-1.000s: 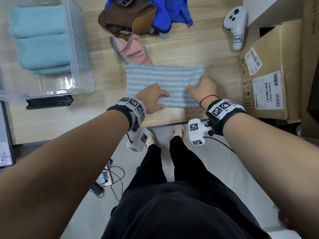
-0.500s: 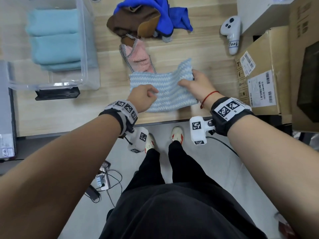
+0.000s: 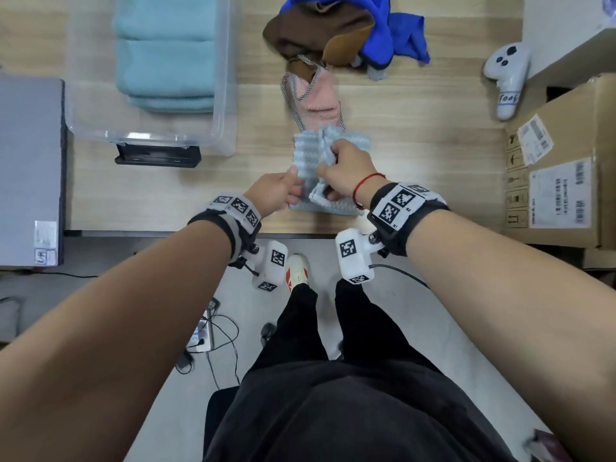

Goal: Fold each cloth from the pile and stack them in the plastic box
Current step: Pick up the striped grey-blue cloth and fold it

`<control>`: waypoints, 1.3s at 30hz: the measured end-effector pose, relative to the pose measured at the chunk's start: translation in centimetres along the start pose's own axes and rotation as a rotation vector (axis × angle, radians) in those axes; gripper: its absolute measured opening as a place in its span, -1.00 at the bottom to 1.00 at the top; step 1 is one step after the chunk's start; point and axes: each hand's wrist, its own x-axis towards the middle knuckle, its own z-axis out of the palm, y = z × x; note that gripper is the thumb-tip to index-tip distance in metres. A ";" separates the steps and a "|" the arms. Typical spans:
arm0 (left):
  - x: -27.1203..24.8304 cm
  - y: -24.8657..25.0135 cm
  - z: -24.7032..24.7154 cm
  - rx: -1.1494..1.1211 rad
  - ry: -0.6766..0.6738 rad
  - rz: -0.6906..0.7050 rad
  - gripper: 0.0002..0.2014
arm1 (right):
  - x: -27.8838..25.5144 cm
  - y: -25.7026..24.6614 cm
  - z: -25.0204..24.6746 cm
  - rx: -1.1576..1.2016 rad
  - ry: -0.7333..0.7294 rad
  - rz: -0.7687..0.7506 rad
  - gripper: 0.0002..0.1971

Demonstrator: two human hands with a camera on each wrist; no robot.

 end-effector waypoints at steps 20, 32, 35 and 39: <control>1.9 -1.3 0.0 0.425 0.175 0.095 -0.53 | 0.5 4.7 -1.5 -0.314 0.030 -0.190 -0.77; 1.0 1.4 1.7 0.143 0.079 -0.103 -0.54 | -1.1 7.7 -1.2 -0.653 -0.093 -0.324 -0.04; 1.1 1.0 2.1 -0.032 0.111 -0.060 -0.44 | -1.9 7.7 -0.9 -0.786 -0.012 -0.374 -0.04; -2.1 5.0 3.2 -0.365 0.052 0.123 -0.50 | -3.4 7.1 -1.5 -0.867 0.224 -0.497 -0.16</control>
